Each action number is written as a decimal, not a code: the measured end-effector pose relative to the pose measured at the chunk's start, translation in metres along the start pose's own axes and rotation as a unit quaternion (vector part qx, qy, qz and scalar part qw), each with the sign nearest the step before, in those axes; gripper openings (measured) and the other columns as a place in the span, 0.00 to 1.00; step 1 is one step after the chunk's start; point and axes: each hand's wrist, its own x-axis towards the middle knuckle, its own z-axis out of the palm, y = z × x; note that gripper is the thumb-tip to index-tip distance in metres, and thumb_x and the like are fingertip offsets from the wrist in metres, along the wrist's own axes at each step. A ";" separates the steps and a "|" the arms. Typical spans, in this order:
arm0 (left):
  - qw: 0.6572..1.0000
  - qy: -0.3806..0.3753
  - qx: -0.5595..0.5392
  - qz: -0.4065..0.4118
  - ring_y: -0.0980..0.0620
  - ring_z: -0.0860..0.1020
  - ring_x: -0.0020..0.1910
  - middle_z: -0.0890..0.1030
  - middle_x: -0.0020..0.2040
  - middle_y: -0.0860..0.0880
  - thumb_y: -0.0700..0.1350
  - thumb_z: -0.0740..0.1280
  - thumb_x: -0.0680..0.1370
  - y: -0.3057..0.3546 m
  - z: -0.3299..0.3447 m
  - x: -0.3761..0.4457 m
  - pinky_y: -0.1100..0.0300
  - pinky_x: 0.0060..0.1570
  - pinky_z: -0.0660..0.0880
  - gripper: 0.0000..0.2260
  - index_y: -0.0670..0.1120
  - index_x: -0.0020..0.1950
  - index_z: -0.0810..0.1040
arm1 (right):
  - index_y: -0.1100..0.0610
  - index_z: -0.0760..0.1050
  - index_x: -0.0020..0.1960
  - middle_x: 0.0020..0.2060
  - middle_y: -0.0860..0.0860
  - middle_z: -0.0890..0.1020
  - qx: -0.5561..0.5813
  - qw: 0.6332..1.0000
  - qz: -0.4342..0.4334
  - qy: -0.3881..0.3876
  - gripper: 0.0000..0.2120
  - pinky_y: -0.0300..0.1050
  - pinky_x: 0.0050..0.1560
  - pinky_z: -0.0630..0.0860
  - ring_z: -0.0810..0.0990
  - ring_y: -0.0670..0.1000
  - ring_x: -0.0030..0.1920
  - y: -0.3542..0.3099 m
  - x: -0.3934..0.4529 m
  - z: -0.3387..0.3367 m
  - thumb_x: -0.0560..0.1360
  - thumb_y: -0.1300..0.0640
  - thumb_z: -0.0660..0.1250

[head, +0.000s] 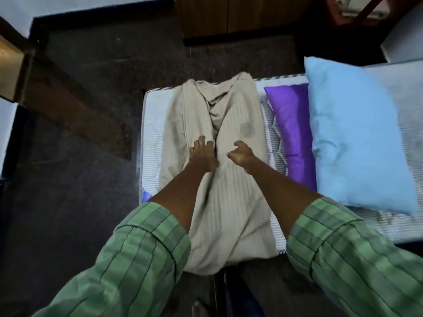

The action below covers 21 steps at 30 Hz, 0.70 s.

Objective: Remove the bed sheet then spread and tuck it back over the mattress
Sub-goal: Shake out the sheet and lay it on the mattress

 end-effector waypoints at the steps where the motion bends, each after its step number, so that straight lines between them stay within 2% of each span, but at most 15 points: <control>1: 1.000 -0.011 -0.006 -0.003 0.40 0.60 0.76 0.57 0.78 0.43 0.47 0.69 0.76 0.000 0.010 -0.007 0.46 0.72 0.60 0.29 0.45 0.75 0.66 | 0.56 0.66 0.77 0.68 0.57 0.78 0.001 1.000 -0.001 0.005 0.31 0.46 0.65 0.74 0.78 0.57 0.67 0.011 -0.003 0.006 0.76 0.56 0.69; 8: 0.999 -0.037 -0.035 -0.004 0.41 0.61 0.74 0.59 0.76 0.43 0.45 0.68 0.75 -0.014 0.074 -0.077 0.47 0.71 0.61 0.28 0.45 0.75 0.66 | 0.56 0.69 0.75 0.66 0.57 0.79 0.007 1.000 0.016 0.018 0.28 0.49 0.66 0.76 0.79 0.56 0.65 0.071 -0.068 0.047 0.76 0.56 0.69; 12: 0.995 -0.074 -0.060 -0.007 0.40 0.61 0.74 0.60 0.76 0.42 0.46 0.69 0.76 -0.033 0.127 -0.131 0.46 0.71 0.62 0.28 0.45 0.75 0.66 | 0.55 0.71 0.72 0.63 0.56 0.82 -0.005 0.998 0.057 0.030 0.26 0.48 0.64 0.77 0.80 0.57 0.62 0.141 -0.118 0.080 0.75 0.57 0.69; 14: 0.994 -0.096 -0.053 -0.010 0.40 0.62 0.73 0.61 0.75 0.42 0.46 0.69 0.76 -0.047 0.160 -0.158 0.47 0.71 0.63 0.28 0.44 0.75 0.66 | 0.56 0.71 0.73 0.64 0.57 0.81 -0.012 0.997 0.074 0.026 0.26 0.49 0.64 0.77 0.80 0.57 0.63 0.180 -0.141 0.102 0.75 0.57 0.68; 18: 0.993 -0.104 -0.054 -0.032 0.38 0.63 0.72 0.61 0.74 0.41 0.46 0.70 0.76 -0.088 0.222 -0.194 0.46 0.70 0.64 0.28 0.44 0.75 0.67 | 0.58 0.70 0.75 0.67 0.57 0.78 -0.036 0.995 0.088 0.026 0.24 0.42 0.61 0.72 0.77 0.58 0.66 0.246 -0.162 0.142 0.79 0.58 0.66; 21: 0.991 -0.093 -0.065 -0.068 0.38 0.64 0.72 0.62 0.73 0.41 0.46 0.68 0.78 -0.114 0.251 -0.196 0.46 0.70 0.65 0.26 0.42 0.74 0.67 | 0.59 0.76 0.62 0.57 0.59 0.82 -0.082 0.993 0.064 0.059 0.14 0.44 0.55 0.74 0.80 0.61 0.59 0.277 -0.155 0.159 0.78 0.59 0.64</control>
